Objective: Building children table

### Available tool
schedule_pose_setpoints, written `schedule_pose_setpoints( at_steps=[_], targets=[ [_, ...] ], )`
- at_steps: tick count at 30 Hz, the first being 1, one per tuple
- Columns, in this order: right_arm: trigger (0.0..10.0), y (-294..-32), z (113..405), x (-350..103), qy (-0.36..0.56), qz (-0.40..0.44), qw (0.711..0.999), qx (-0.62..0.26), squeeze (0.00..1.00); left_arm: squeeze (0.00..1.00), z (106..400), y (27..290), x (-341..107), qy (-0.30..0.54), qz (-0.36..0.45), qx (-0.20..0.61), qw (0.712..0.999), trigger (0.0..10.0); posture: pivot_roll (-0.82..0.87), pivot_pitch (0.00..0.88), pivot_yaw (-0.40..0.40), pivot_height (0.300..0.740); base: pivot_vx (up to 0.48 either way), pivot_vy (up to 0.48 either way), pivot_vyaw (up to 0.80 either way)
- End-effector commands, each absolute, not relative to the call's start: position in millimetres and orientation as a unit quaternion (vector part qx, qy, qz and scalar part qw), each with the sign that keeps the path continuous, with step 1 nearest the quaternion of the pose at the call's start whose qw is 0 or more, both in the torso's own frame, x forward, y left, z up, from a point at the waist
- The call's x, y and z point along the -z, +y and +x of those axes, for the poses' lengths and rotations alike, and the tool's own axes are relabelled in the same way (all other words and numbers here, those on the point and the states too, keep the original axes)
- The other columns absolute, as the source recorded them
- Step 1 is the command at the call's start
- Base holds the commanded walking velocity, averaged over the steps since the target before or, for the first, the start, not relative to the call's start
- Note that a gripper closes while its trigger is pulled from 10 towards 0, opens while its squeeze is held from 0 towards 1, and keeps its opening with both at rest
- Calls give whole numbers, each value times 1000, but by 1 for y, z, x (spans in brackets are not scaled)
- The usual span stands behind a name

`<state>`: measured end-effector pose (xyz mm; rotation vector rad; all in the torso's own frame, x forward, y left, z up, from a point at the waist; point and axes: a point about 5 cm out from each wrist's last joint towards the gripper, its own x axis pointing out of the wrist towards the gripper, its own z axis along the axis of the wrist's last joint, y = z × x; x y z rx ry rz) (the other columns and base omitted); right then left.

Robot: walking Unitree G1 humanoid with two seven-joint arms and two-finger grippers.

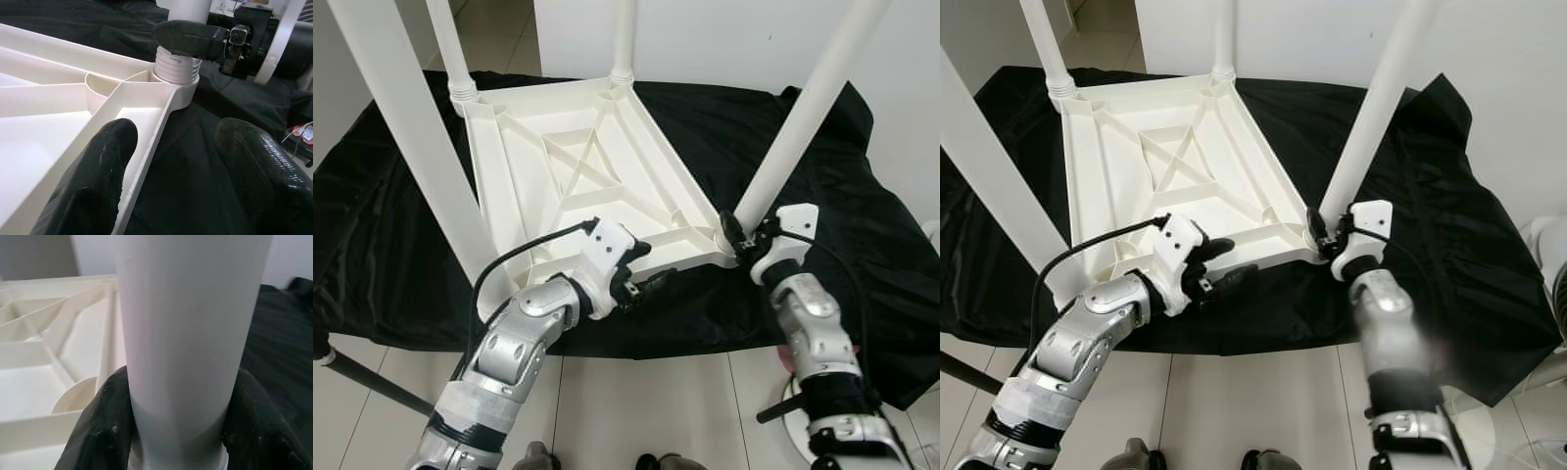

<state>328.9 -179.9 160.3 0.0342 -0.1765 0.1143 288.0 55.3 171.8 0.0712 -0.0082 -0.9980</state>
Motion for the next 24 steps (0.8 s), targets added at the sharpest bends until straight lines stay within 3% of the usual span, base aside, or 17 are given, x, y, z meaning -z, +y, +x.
schedule_pose_setpoints(
  at_steps=[1,5,8,14,20,21,22,23,24],
  targets=[
    [10000,-183,325,-144,-47,35,998,-30,0,0,291,56,-170,6,32,458,888,10000,-49,113,-7,740,0,0,0],
    [10000,-177,318,-144,-53,50,996,54,0,0,293,59,-171,0,34,452,891,10000,-49,108,-18,740,0,0,0],
    [10000,-156,307,-141,-51,81,985,141,0,0,296,61,-172,-7,31,443,896,10000,-46,101,-24,740,0,0,0],
    [10000,-135,304,-141,-40,100,988,109,0,0,296,60,-174,-12,24,438,899,10000,-46,101,-24,740,0,0,0],
    [10000,-138,300,-151,-66,96,989,87,0,0,296,59,-174,-12,26,436,900,10000,-48,102,-28,740,0,0,0],
    [10000,-142,298,-154,-75,95,989,84,757,0,296,58,-174,-11,21,438,899,10000,-50,104,-30,740,0,0,0],
    [10000,-142,298,-154,-75,95,989,84,757,0,296,58,-174,-11,21,438,899,10000,-50,104,-30,740,0,0,0],
    [10000,-145,297,-155,-85,98,989,77,1000,0,295,58,-173,-11,20,440,898,10000,-50,102,-33,740,0,0,0],
    [10000,-145,297,-155,-85,98,989,77,1000,0,295,58,-173,-11,20,440,898,10000,-50,102,-33,740,0,0,0]
  ],
)
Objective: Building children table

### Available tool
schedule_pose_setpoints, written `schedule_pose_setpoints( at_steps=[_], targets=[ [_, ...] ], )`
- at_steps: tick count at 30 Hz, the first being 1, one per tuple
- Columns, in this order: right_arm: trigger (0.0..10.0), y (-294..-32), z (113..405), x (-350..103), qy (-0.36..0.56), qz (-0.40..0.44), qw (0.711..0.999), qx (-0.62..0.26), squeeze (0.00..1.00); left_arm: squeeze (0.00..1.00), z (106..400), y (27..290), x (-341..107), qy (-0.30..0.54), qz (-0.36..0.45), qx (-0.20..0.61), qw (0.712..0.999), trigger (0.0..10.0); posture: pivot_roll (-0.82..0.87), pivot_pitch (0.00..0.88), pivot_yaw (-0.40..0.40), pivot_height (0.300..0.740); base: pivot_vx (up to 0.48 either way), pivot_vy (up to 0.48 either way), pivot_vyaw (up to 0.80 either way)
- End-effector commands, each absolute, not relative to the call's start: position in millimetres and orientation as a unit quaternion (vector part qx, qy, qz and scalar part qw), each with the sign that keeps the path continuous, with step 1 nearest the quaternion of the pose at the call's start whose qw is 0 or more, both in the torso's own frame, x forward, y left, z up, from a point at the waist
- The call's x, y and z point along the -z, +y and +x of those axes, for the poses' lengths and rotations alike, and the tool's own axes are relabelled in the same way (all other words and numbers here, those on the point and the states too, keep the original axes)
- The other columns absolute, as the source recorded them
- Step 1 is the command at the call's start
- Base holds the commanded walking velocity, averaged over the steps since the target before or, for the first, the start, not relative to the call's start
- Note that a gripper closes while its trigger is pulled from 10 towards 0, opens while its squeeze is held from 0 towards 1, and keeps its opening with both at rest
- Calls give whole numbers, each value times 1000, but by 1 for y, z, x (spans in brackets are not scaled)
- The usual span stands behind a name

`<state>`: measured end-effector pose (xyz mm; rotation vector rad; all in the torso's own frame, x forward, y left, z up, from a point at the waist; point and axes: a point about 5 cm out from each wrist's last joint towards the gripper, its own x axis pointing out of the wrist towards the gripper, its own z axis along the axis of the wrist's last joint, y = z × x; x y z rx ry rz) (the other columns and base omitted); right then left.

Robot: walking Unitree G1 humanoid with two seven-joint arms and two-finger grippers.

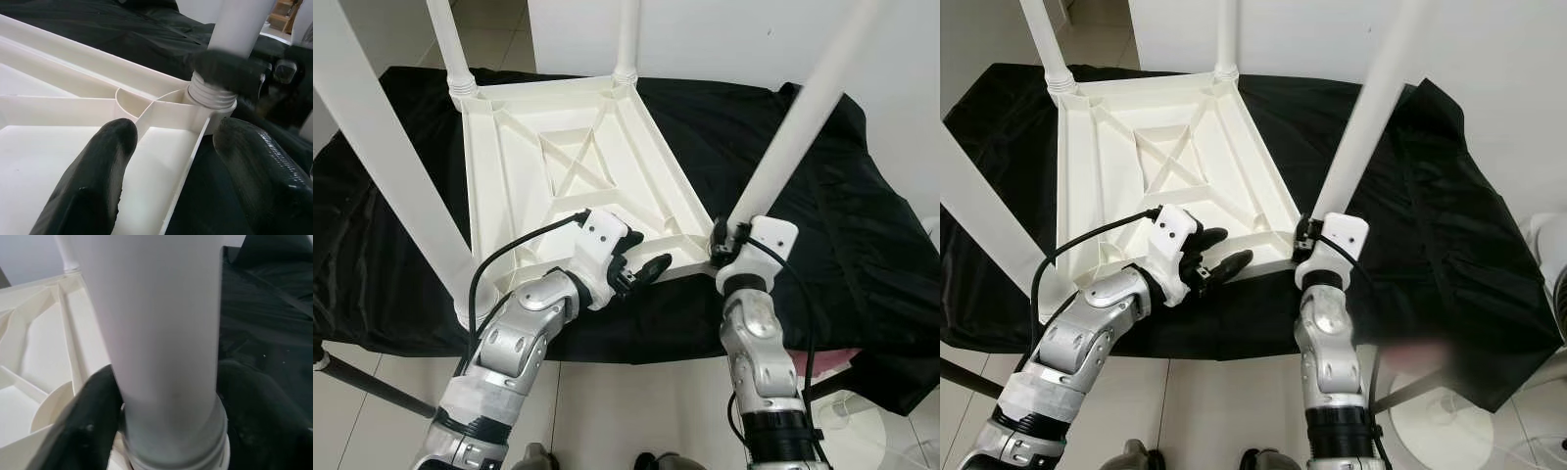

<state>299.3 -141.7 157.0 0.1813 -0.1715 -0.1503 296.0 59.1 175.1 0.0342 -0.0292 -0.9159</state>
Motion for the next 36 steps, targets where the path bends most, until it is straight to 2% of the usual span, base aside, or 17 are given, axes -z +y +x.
schedule_pose_setpoints(
  at_steps=[1,10,11,19,25,35,36],
  targets=[
    [10000,-146,296,-157,-91,100,988,74,1000,0,295,58,-173,-11,20,440,897,10000,-50,102,-33,740,0,0,0],
    [10000,-172,292,-161,-112,74,991,4,1000,0,292,55,-173,-15,11,458,889,10000,-48,84,-56,740,0,0,0],
    [10000,-173,293,-162,-115,67,991,-10,0,0,292,55,-173,-11,7,459,888,10000,-49,79,-59,740,0,0,0],
    [10000,-188,305,-164,-110,31,986,-123,0,0,292,49,-170,2,7,456,890,10000,-28,57,-79,740,0,0,0],
    [10000,-188,320,-164,-94,6,974,-207,0,0,288,47,-167,18,-2,455,890,10000,1,54,-83,740,0,0,0],
    [9882,-189,335,-165,-77,-27,964,-253,0,0,286,47,-163,24,8,455,890,10000,21,50,-84,740,0,0,0],
    [4471,-191,338,-163,-70,-31,963,-257,0,0,286,47,-163,27,5,456,890,10000,23,47,-84,740,0,0,0]
  ],
)
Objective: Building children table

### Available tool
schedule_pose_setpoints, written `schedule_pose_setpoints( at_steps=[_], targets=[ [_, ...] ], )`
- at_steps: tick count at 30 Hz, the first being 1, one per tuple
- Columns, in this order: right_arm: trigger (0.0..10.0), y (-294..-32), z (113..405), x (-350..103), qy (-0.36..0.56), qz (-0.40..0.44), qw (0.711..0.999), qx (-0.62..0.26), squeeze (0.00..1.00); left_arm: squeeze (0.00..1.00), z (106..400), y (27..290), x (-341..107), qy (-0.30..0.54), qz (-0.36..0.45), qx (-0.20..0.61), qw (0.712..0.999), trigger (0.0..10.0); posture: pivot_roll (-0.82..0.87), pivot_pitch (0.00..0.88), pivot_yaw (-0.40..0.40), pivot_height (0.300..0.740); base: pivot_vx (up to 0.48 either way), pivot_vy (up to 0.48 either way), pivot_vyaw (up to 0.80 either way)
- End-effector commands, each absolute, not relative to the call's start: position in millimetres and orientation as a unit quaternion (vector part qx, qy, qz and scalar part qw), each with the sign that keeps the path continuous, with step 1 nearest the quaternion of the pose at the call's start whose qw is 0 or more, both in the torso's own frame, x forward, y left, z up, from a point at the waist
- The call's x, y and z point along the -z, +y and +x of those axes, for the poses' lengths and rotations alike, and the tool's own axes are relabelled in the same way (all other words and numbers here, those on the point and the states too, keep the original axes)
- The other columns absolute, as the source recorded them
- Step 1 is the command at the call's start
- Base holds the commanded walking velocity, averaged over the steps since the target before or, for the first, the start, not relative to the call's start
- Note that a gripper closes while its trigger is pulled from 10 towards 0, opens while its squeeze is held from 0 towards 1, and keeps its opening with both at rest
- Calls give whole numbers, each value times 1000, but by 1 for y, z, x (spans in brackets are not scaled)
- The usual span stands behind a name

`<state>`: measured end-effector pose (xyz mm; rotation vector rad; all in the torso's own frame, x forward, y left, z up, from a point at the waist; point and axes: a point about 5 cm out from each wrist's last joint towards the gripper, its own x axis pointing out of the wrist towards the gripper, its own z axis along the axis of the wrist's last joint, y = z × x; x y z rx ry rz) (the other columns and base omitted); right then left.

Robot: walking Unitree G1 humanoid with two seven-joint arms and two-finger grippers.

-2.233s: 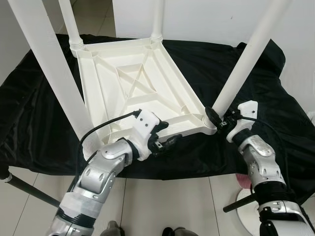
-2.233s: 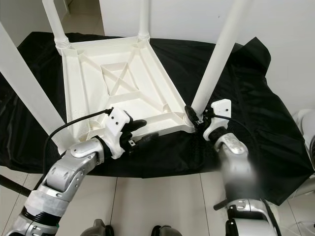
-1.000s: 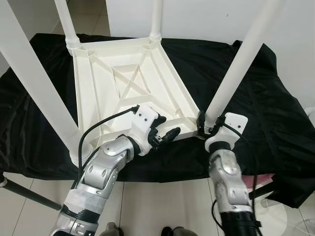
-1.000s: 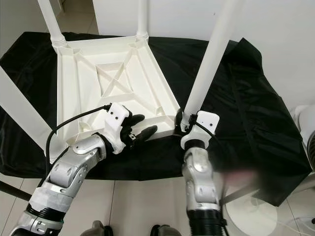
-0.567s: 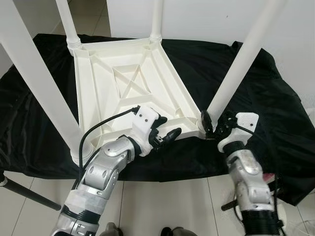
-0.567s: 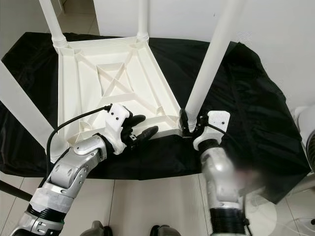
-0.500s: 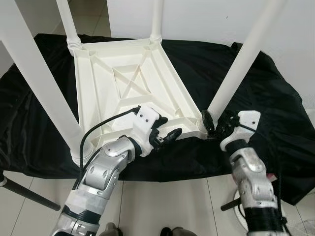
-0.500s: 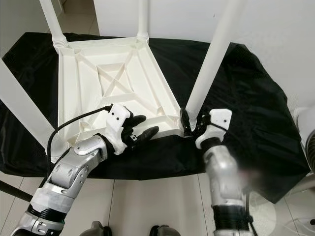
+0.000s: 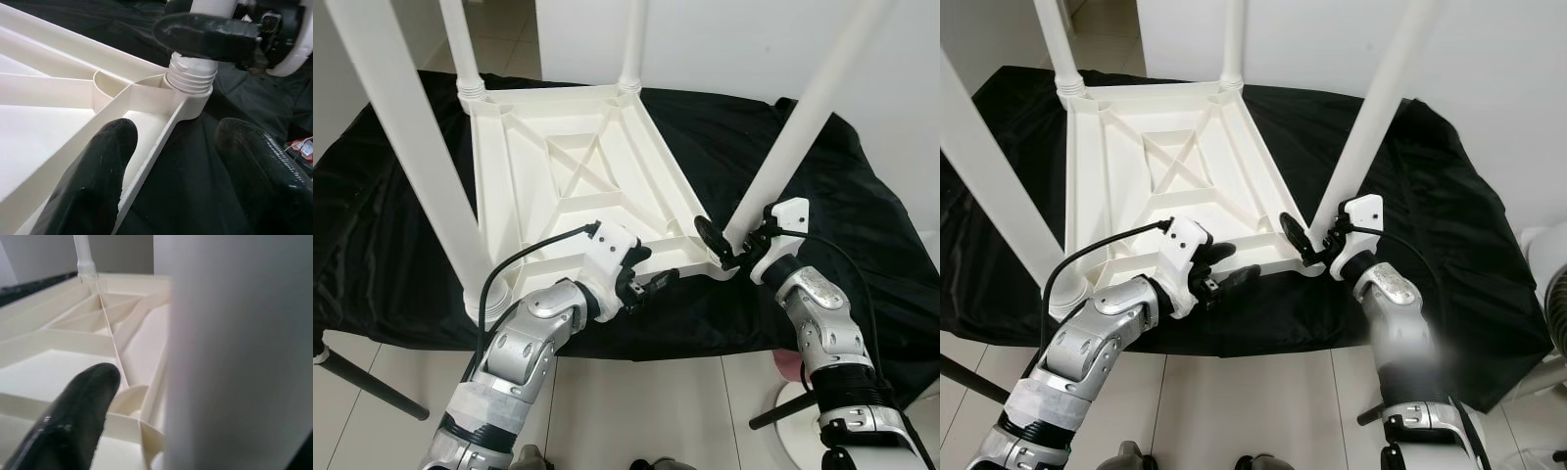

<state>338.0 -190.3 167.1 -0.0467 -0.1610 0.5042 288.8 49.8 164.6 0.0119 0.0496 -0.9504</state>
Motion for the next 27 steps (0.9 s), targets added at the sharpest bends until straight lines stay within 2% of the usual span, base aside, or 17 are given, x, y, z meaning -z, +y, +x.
schedule_pose_setpoints(
  at_steps=[1,2,11,12,13,14,16,17,20,21,27],
  targets=[
    [3725,-192,340,-161,-64,-34,963,-260,0,0,285,47,-164,25,8,457,889,10000,23,47,-84,740,0,0,0],
    [78,-193,342,-159,-57,-34,962,-264,0,0,285,47,-164,24,12,456,889,10000,22,45,-83,740,0,0,0],
    [0,-205,338,-137,-17,-47,961,-271,0,0,285,39,-165,19,17,462,886,10000,14,24,-74,740,0,0,0],
    [6235,-207,337,-135,-14,-48,963,-265,0,0,285,37,-165,17,17,463,886,10000,13,22,-74,740,0,0,0],
    [6235,-207,337,-135,-14,-48,963,-265,0,0,285,37,-165,17,17,463,886,10000,13,22,-74,740,0,0,0],
    [10000,-208,336,-133,-14,-46,967,-250,0,0,285,36,-165,16,19,464,885,10000,15,21,-75,740,0,0,0],
    [10000,-209,336,-131,-14,-44,970,-240,0,0,285,35,-165,15,20,464,885,10000,15,20,-76,740,0,0,0],
    [10000,-208,337,-133,-16,-8,979,-205,0,0,285,34,-167,14,13,466,885,10000,12,23,-71,740,0,0,0],
    [10000,-207,338,-134,-16,12,981,-191,0,0,285,34,-168,13,12,466,885,10000,9,22,-69,740,0,0,0],
    [10000,-202,337,-140,-24,41,990,-135,0,0,286,35,-167,13,16,465,885,10000,1,23,-63,740,0,0,0],
    [10000,-196,328,-144,-34,60,997,-46,0,0,288,36,-168,12,20,465,885,10000,-16,23,-52,740,0,0,0]
  ],
)
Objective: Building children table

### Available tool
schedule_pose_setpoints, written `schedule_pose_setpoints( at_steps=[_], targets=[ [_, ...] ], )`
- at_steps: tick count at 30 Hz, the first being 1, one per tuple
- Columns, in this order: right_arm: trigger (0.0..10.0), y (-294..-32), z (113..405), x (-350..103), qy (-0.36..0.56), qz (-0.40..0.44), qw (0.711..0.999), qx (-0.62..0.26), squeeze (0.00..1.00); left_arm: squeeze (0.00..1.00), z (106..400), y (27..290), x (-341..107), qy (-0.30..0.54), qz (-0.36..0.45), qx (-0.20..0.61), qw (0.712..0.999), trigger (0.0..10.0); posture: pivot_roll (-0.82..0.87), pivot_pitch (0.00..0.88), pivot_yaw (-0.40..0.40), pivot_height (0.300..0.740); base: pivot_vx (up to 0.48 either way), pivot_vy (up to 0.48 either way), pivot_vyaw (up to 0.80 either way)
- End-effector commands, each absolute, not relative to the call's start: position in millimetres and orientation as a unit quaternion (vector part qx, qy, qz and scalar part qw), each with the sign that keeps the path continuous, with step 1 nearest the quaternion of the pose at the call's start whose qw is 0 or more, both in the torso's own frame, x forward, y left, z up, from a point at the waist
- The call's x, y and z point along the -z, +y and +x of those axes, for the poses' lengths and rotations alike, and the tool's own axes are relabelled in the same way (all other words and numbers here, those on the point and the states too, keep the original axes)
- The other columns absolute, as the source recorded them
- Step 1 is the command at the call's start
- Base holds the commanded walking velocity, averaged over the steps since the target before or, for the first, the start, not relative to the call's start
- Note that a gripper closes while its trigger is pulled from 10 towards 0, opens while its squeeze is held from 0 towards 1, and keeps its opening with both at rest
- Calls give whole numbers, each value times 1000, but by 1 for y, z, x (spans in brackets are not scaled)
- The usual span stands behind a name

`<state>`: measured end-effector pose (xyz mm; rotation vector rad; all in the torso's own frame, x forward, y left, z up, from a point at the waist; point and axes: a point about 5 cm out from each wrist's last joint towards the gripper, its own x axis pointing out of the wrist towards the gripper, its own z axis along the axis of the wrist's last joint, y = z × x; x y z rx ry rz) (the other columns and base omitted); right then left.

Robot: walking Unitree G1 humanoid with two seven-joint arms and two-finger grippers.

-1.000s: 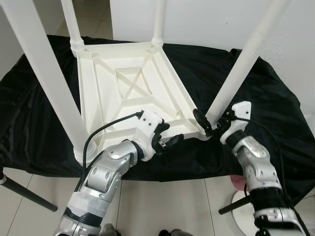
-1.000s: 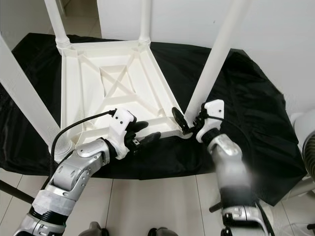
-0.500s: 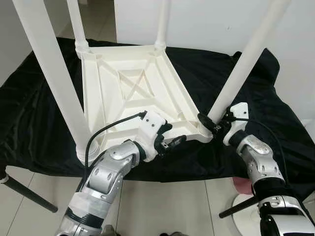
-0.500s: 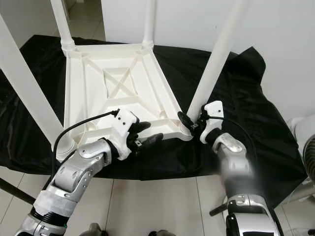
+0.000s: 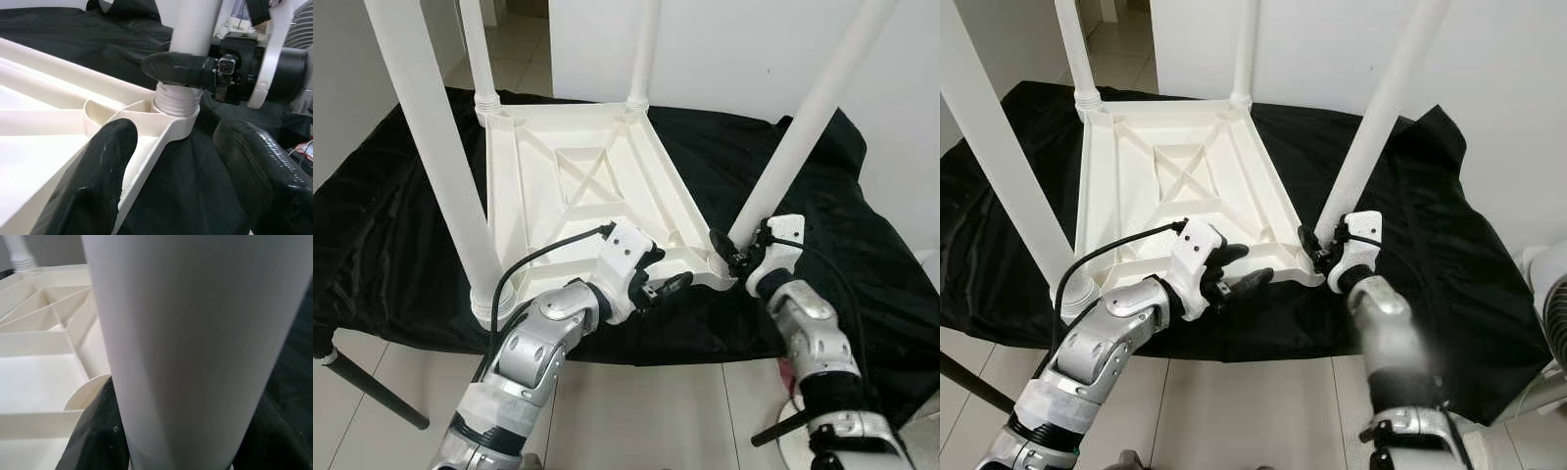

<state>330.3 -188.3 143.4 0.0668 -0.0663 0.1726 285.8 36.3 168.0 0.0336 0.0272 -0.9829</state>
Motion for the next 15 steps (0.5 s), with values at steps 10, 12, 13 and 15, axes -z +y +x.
schedule_pose_setpoints(
  at_steps=[10,12,13,15],
  targets=[
    [10000,-170,308,-134,-21,85,987,132,0,0,291,34,-172,6,17,467,884,10000,-23,27,-40,740,0,0,0],
    [10000,-161,308,-135,-23,103,986,132,0,0,292,35,-172,4,16,466,885,10000,-22,28,-33,740,0,0,0],
    [10000,-154,308,-137,-24,115,985,129,0,0,292,35,-173,3,16,465,885,10000,-22,28,-33,740,0,0,0],
    [10000,-151,307,-140,-28,112,986,124,0,0,292,35,-173,3,14,464,886,10000,-26,36,-26,740,0,0,0]
  ],
)
